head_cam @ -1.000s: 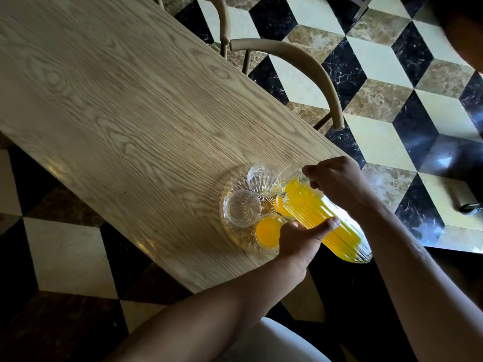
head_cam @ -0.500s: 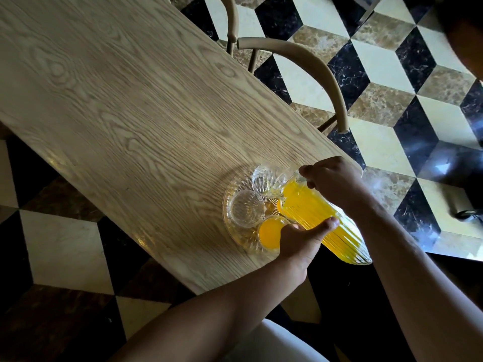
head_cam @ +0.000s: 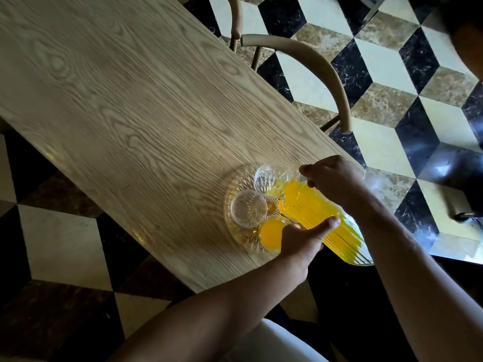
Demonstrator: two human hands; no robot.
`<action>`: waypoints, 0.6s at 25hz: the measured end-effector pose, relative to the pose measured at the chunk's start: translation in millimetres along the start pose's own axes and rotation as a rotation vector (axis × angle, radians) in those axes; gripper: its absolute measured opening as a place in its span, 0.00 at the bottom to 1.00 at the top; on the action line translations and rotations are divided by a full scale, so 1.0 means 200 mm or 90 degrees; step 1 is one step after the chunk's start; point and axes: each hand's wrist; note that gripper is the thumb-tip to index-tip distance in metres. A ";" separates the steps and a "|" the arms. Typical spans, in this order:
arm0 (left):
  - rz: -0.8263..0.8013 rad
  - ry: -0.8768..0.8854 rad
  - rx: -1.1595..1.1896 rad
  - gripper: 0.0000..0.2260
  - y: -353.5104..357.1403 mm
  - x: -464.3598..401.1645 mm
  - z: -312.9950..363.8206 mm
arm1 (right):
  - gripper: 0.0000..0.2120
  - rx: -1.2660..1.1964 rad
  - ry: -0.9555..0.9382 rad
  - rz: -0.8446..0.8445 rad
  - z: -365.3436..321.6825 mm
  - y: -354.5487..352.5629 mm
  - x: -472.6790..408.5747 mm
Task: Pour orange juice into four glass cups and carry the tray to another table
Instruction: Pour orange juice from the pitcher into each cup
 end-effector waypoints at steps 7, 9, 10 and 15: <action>-0.013 0.002 0.007 0.42 0.00 -0.01 0.00 | 0.20 0.009 0.009 0.002 -0.01 0.00 -0.01; -0.007 0.003 0.003 0.42 0.00 -0.01 0.00 | 0.20 0.010 0.013 0.002 -0.02 0.00 -0.01; -0.004 0.001 0.002 0.43 0.00 -0.01 0.00 | 0.20 0.013 0.015 0.003 -0.02 0.00 -0.01; 0.000 0.005 0.000 0.40 -0.01 -0.02 -0.01 | 0.20 0.020 0.018 0.008 -0.03 0.01 -0.01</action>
Point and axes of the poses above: each hand's wrist, its own x-axis away from the middle knuckle, its own y-axis out of the palm, z = x × y, and after that the axes turned 14 degrees about -x, right-handed
